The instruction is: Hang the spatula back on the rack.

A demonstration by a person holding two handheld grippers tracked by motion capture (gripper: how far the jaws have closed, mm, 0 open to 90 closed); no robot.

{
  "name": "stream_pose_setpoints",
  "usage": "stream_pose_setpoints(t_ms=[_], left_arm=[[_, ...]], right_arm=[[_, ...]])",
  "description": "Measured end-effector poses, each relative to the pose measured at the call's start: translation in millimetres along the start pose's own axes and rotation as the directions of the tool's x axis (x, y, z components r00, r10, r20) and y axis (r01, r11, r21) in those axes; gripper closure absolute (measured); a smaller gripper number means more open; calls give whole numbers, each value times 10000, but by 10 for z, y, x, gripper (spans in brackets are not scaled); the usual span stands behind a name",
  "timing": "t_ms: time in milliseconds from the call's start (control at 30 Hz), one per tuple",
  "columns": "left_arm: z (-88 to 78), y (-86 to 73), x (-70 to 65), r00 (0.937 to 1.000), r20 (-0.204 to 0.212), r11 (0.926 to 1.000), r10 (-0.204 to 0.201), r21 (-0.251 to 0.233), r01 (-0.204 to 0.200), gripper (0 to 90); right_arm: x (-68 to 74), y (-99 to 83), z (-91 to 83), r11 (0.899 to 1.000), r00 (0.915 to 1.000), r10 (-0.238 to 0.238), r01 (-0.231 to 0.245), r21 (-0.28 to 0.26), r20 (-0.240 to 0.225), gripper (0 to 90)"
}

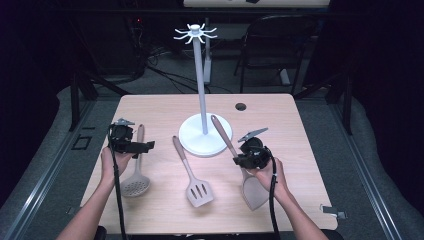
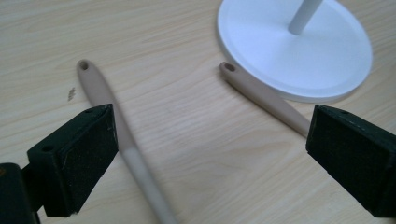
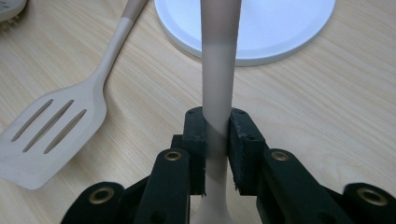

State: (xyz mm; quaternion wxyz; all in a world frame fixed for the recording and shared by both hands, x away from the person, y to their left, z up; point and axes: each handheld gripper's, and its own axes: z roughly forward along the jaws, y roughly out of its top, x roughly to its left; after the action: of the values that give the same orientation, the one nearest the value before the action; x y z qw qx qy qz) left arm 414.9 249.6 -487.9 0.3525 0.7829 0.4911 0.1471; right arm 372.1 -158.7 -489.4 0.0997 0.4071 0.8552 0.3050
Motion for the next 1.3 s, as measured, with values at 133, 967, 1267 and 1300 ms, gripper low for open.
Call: stream_pose_setpoints(t_ms=[133,967,1267,1300], left_arm=[[6,28,-113,9991,382,9997,175,-189,-167,38],[323,188,-847,9711,2129,9933,1075,-640,-959,0],[453,238,-1065,9515,2946,9923,884,-1090,-584,44],[458,247,-1087,9499,2998,9916,887,-1169,-556,58]], right_arm=[[41,31,22,9999,10000,-88,88,-92,-28,787],[279,243,90,9954,9970,-774,773,-570,2,787],[318,321,177,9944,9962,-859,851,-632,-110,787],[322,328,183,9943,9961,-866,855,-635,-159,786]])
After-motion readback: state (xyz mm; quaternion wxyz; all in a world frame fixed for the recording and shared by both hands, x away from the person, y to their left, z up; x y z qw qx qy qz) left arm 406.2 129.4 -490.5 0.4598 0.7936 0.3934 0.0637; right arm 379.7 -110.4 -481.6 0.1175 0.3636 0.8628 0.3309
